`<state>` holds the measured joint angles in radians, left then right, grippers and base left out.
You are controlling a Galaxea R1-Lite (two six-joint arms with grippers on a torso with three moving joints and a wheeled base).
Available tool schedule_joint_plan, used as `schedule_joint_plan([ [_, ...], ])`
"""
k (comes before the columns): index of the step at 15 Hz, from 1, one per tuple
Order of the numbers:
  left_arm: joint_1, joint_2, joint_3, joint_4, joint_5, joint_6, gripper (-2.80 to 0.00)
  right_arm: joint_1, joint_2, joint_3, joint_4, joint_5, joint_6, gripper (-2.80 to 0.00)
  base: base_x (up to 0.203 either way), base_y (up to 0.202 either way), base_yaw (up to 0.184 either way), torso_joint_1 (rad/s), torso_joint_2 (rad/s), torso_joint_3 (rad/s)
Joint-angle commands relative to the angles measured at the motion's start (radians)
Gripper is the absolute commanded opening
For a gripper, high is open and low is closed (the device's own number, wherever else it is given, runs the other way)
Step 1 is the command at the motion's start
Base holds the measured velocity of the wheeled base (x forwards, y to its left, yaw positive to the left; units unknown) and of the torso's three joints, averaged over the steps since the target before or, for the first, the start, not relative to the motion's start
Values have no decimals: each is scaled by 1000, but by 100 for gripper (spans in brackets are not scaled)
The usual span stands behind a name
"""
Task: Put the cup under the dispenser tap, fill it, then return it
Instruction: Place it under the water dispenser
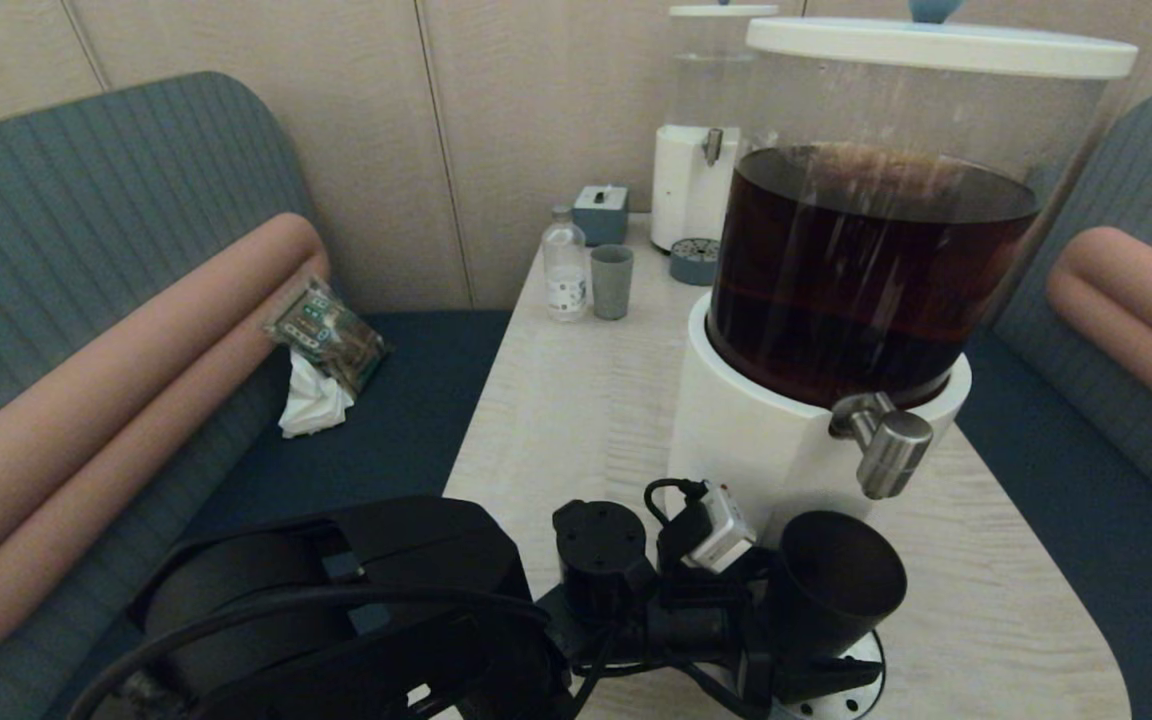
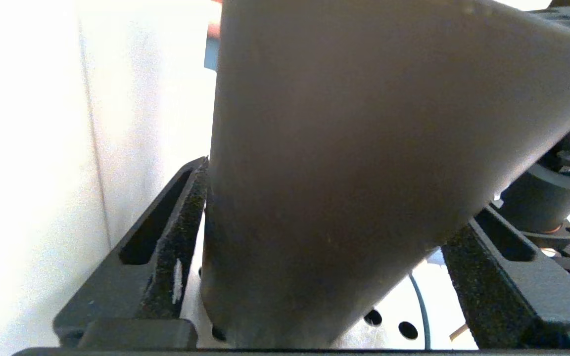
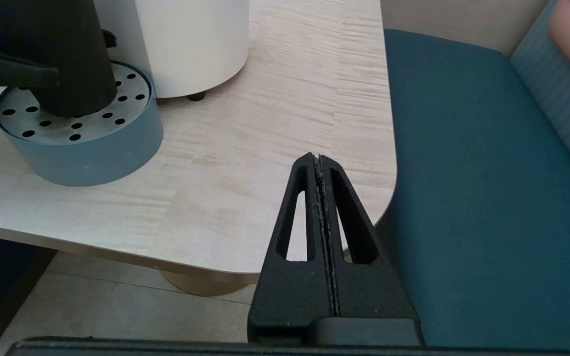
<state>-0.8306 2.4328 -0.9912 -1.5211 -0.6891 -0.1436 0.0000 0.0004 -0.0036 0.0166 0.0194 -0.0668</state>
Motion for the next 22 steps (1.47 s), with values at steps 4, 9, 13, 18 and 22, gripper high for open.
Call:
schedule_joint_plan([
  [4, -14, -33, 70, -9, 10, -1, 0, 0, -2, 1, 0, 1, -1, -280, 0, 0, 0, 0, 0, 0],
  [9, -13, -107, 148, -9, 46, -1, 0, 0, -2, 1, 0, 1, -1, -280, 0, 0, 0, 0, 0, 0],
  [13, -13, -137, 210, -9, 53, 4, 0, 0, -2, 1, 0, 1, -1, -280, 0, 0, 0, 0, 0, 0],
  [18, -14, -202, 333, -9, 54, 14, 0, 0, -2, 1, 0, 1, -1, -280, 0, 0, 0, 0, 0, 0],
  [22, -15, -280, 444, -9, 54, 16, 0, 0, -2, 0, 0, 1, -1, -280, 0, 0, 0, 0, 0, 0],
])
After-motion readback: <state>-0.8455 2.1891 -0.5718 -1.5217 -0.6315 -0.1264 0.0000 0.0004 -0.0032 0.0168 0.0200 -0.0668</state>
